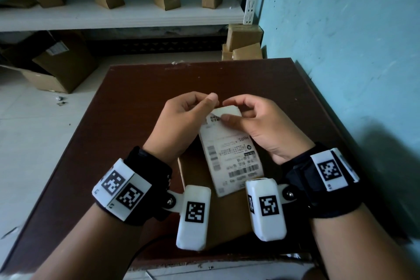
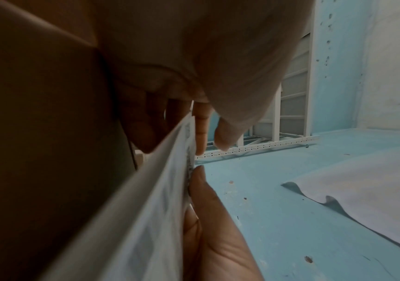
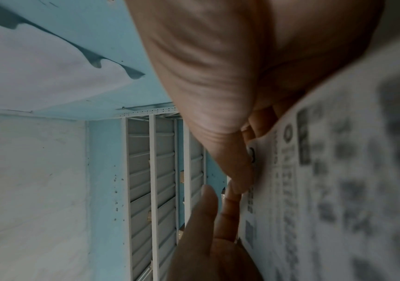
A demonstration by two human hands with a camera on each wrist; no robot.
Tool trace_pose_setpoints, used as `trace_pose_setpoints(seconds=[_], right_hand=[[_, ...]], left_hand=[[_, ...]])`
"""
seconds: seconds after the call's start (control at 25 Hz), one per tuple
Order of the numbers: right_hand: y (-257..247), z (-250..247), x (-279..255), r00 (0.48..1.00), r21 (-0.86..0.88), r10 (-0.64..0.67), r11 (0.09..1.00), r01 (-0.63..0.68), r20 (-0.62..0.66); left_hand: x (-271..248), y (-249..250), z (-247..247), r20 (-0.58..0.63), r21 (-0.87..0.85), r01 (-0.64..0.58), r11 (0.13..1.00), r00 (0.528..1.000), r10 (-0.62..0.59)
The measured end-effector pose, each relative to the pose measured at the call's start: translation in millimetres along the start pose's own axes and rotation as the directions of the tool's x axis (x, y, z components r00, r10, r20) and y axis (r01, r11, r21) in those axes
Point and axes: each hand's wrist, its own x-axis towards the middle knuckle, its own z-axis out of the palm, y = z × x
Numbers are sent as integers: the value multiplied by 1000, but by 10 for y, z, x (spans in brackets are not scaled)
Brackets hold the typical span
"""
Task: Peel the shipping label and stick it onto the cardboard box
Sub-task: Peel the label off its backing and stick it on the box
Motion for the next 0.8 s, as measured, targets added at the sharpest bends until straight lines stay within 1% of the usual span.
trace_pose_setpoints(seconds=[0.08,0.28,0.36,0.52,0.68,0.8], right_hand=[[-17,4,-13,999,-1,2,1000,-2,33],[-45,17,-44,993,-23,9,1000,-6,116],[-45,20,-45,992,-25,6,1000,-3,123],[-40,20,-41,990,-31,3,1000,2,138],[-37,22,-32,992,-42,14,999,-9,124],[-23,0,-21,998,-37,15,999,-13,58]], left_hand=[[20,8,-32,-8,31,6,999,1000,-6],[53,7,-128,50,96,47,994,997,-52],[46,14,-134,47,105,35,994,998,-40],[73,-8,-130,2,110,-10,994,1000,10],[64,-9,-117,-43,86,-26,996,999,30],[40,36,-105,-29,103,52,993,998,-49]])
